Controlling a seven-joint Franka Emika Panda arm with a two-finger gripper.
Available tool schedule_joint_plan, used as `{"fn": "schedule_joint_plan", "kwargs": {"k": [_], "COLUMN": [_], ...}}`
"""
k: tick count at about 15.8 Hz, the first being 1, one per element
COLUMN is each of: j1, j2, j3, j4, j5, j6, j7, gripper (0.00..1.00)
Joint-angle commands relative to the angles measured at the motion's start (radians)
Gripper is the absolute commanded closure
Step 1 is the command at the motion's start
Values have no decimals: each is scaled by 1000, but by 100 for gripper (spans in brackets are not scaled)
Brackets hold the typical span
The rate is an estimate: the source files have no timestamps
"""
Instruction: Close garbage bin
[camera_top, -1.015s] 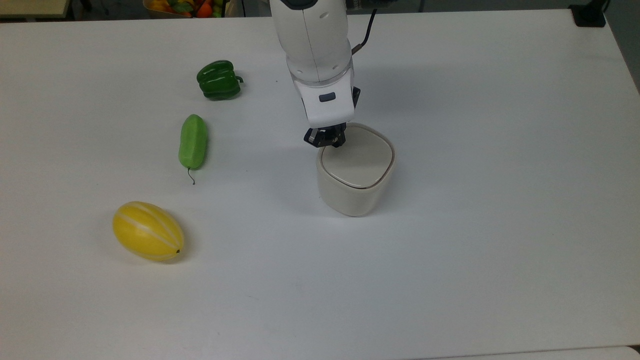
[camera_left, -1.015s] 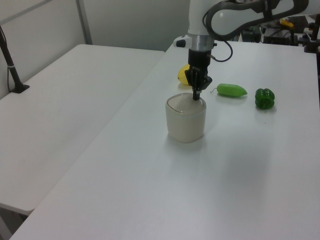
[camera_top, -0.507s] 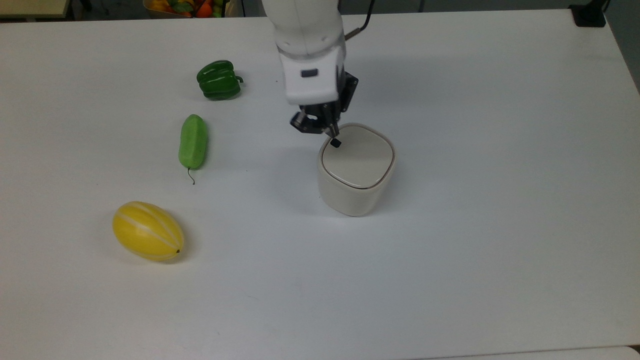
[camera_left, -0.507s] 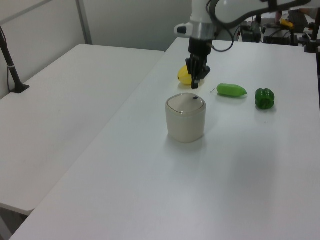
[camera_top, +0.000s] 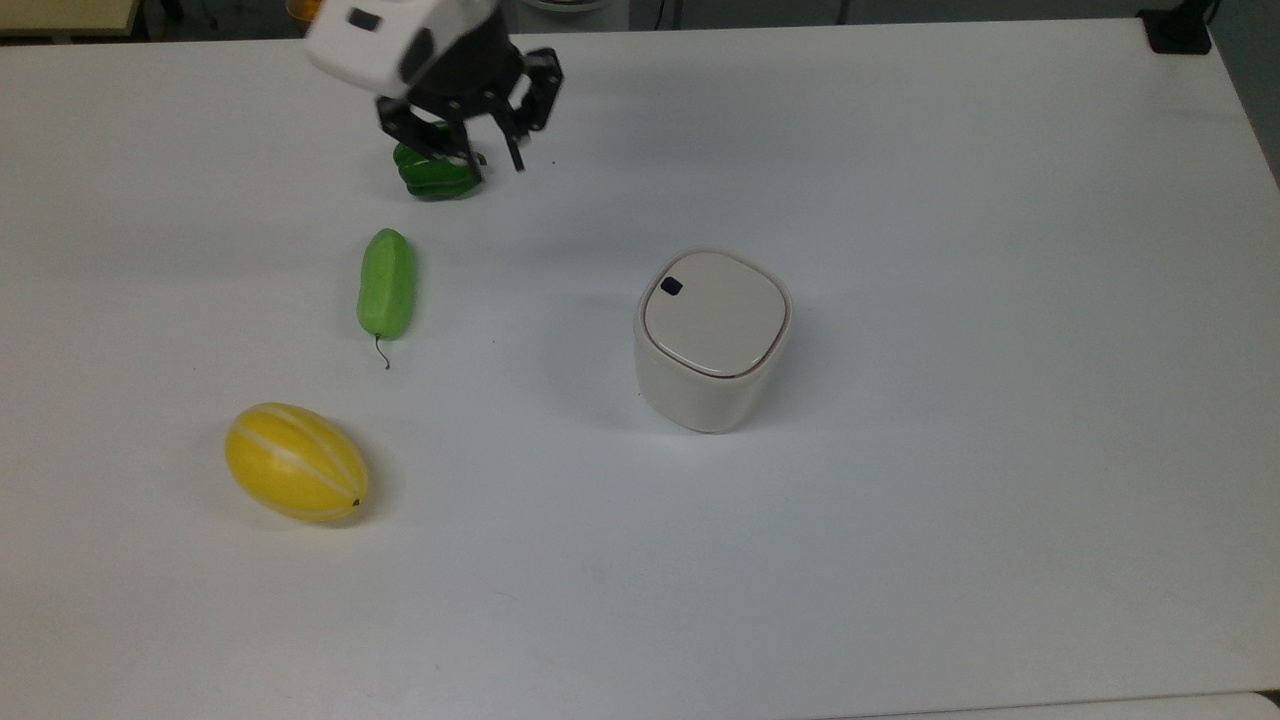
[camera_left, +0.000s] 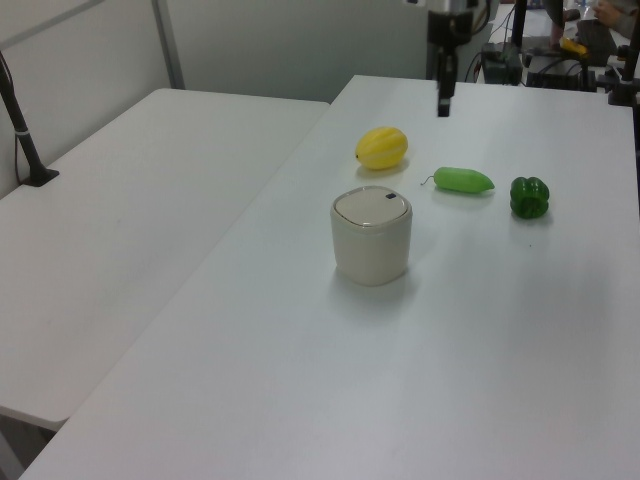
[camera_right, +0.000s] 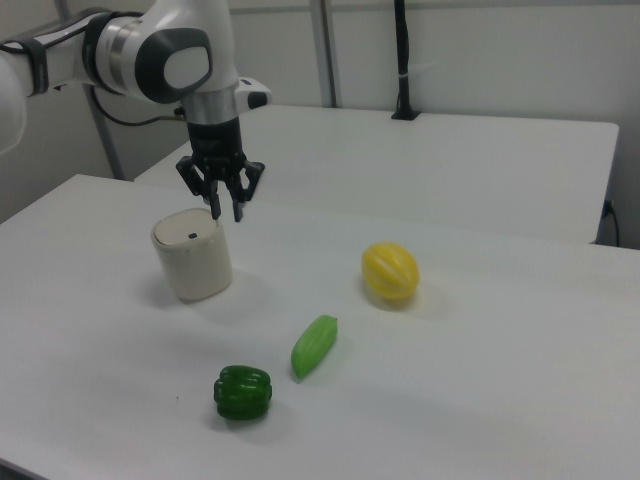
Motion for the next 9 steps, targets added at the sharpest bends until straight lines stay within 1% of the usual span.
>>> {"fn": "schedule_joint_plan", "kwargs": {"k": [1,3,5,8,9], "j1": [-129,-184,-213,-220,-220], "j2": [-125,-188,-217,-260,-262], "j3": [83,94,94,94,94], "j4": [-109,-142,-162,-197,-200], "j5": [-35,-33,-33,-36,-47], "j6": [-38,-63,-68,-90,-93], "j7": [76,124,229,369,372], "gripper": [0,0,0,0,0]}}
